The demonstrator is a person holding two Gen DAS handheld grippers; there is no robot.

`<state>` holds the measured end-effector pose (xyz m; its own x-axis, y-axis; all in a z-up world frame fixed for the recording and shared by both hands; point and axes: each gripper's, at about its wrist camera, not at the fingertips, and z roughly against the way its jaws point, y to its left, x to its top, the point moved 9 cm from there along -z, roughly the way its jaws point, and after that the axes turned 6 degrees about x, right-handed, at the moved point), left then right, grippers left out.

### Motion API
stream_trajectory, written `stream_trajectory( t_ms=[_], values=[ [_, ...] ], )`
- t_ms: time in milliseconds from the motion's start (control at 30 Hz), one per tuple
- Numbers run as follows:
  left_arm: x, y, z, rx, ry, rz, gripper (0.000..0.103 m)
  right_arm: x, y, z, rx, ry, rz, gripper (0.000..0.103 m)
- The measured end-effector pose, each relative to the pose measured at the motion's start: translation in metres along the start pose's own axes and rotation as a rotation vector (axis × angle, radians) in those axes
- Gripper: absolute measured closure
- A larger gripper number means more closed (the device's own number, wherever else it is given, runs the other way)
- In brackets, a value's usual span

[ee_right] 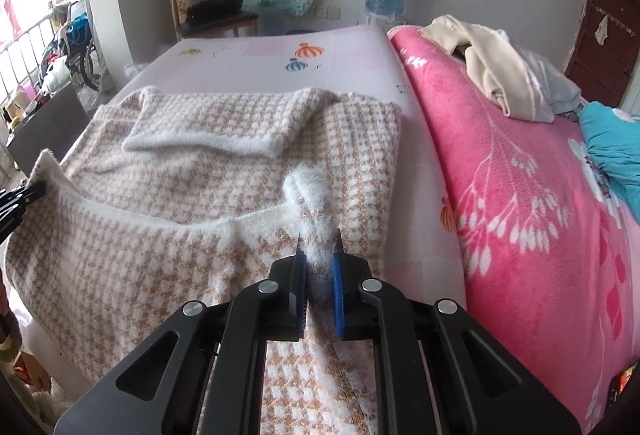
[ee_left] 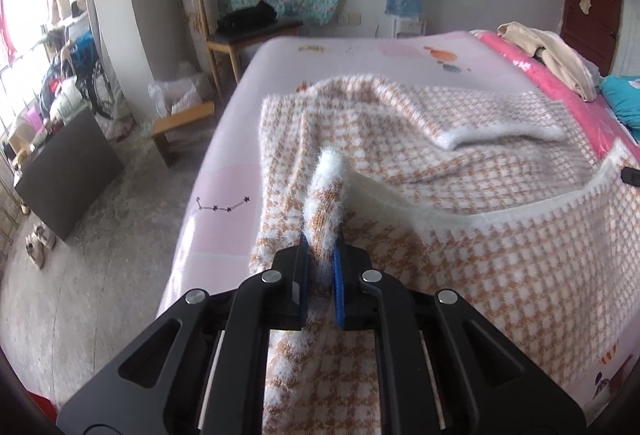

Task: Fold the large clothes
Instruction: 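Lift the gripped coat edge up with both tools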

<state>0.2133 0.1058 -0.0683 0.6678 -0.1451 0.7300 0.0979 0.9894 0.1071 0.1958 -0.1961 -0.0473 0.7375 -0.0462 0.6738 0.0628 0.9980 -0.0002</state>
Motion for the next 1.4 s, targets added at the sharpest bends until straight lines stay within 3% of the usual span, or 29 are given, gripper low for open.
stream_trajectory(
  t_ms=[600, 867, 1167, 1400],
  values=[
    [0.018, 0.007, 0.113, -0.005, -0.236, 0.062, 0.095, 0.006, 0.005, 0.090, 0.011, -0.236, -0.054, 0.094],
    [0.052, 0.004, 0.149, -0.005, -0.345, 0.079, 0.096, 0.021, -0.002, 0.121, 0.021, -0.325, -0.053, 0.095],
    [0.127, -0.001, 0.140, 0.013, -0.405, 0.050, 0.096, 0.089, -0.014, 0.125, 0.047, -0.399, -0.018, 0.095],
    [0.201, 0.007, 0.067, 0.000, -0.335, 0.049, 0.096, 0.165, -0.033, 0.068, 0.060, -0.366, 0.000, 0.095]
  ],
)
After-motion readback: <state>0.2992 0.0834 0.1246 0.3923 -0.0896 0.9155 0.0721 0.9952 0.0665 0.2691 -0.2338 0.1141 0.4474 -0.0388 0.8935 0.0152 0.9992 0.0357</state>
